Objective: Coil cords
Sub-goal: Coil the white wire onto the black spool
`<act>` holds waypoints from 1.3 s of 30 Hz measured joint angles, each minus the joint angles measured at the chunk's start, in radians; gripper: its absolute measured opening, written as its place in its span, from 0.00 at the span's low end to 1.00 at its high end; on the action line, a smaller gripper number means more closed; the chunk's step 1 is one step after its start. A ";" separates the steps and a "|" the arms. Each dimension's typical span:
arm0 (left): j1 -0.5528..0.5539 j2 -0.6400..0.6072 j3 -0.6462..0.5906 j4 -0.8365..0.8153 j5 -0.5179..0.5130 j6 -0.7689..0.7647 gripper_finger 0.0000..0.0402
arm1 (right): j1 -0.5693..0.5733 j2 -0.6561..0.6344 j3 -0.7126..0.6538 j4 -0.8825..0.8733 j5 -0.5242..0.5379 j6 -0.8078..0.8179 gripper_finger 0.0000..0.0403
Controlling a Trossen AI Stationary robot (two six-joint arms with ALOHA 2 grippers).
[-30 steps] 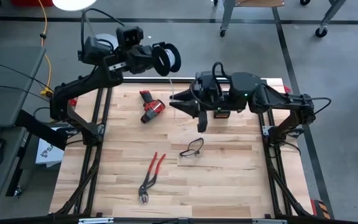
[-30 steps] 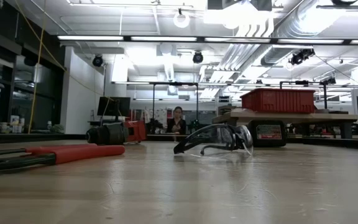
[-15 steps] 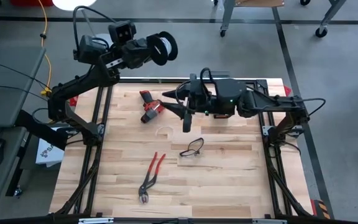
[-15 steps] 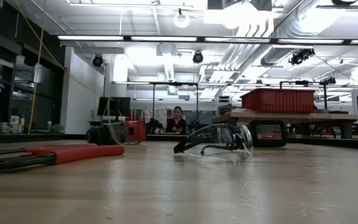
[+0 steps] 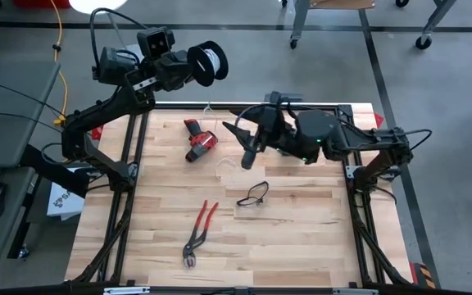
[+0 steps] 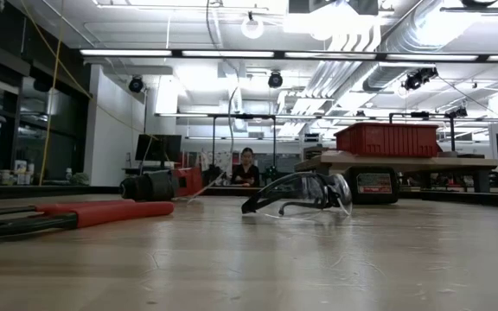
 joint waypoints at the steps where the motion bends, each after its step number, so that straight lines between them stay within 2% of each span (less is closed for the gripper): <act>1: 0.000 0.000 0.000 0.000 -0.003 0.000 0.00 | -0.007 0.008 0.000 0.003 -0.001 0.000 0.38; 7: 0.000 0.000 0.000 0.001 -0.005 0.010 0.00 | -0.057 0.059 0.000 0.057 -0.047 -0.016 0.38; 12: 0.000 0.000 0.000 0.001 -0.005 -0.007 0.00 | -0.092 0.086 0.000 0.117 -0.041 -0.081 0.38; 16: 0.000 0.000 0.000 -0.006 -0.006 -0.012 0.00 | -0.115 0.102 0.000 0.133 -0.098 -0.065 0.38; 22: 0.000 0.000 0.000 -0.014 -0.007 -0.027 0.00 | -0.138 0.130 0.000 0.141 -0.109 -0.074 0.37; 25: 0.000 0.000 0.000 -0.014 -0.007 -0.027 0.00 | -0.139 0.127 0.000 0.148 -0.107 -0.081 0.30; 28: 0.000 0.000 0.000 -0.013 -0.007 -0.027 0.00 | -0.132 0.126 0.000 0.163 -0.058 -0.105 0.11; 30: 0.011 0.000 0.000 -0.009 -0.006 -0.027 0.00 | -0.121 0.124 0.000 0.151 -0.050 -0.097 0.03; 39: 0.106 -0.035 -0.001 -0.004 -0.061 0.000 0.00 | -0.084 0.113 0.000 -0.033 -0.124 0.104 0.00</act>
